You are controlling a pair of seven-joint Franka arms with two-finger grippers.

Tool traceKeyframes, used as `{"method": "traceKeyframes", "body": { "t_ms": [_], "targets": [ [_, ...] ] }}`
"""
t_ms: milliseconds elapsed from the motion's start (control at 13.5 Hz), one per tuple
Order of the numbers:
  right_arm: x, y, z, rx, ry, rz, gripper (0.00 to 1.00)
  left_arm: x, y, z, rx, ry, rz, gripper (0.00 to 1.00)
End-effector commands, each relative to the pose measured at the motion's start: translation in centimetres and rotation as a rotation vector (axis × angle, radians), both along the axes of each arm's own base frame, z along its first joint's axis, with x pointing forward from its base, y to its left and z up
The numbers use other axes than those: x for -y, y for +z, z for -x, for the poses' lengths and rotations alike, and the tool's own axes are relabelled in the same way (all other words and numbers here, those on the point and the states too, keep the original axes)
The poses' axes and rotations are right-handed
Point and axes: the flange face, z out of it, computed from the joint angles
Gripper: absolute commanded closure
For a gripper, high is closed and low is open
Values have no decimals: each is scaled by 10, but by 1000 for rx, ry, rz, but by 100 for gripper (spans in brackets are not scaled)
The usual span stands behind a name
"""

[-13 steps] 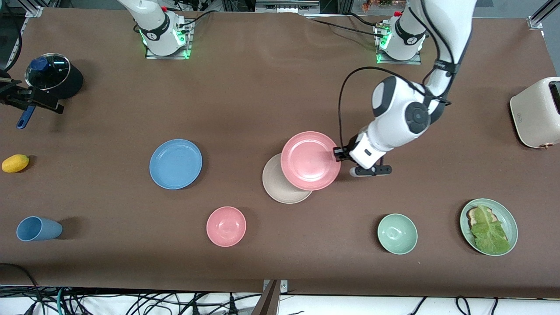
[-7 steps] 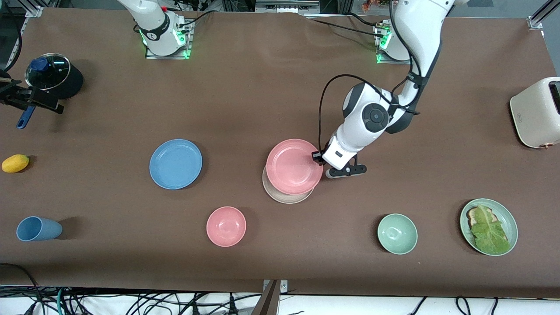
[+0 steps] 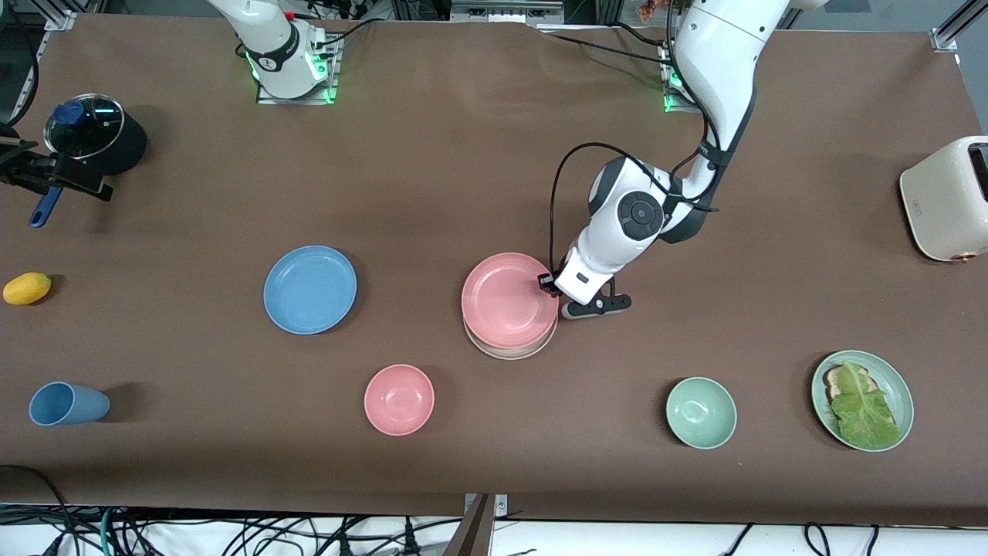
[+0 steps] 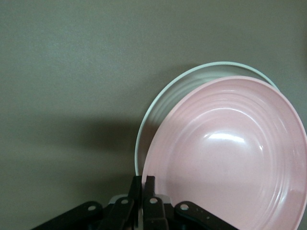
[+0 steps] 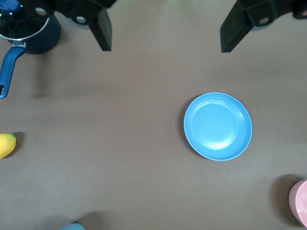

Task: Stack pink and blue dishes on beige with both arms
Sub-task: 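Open the left gripper to release the pink plate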

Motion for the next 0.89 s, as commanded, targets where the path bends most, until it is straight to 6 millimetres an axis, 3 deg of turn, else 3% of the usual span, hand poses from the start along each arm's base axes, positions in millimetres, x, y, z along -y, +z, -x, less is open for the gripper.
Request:
{"method": "traceKeyframes", "body": {
  "t_ms": [0, 371, 519, 816],
  "targets": [
    [0, 7, 4, -1, 10, 3, 0, 8, -5, -14, 26, 10, -16, 100],
    [0, 7, 4, -1, 10, 3, 0, 3, -1, -24, 42, 20, -14, 99],
    [1, 6, 4, -2, 8, 3, 0, 1, -1, -25, 44, 22, -17, 74],
    [1, 6, 4, -2, 8, 3, 0, 1, -1, -25, 47, 16, -19, 64]
  ]
}}
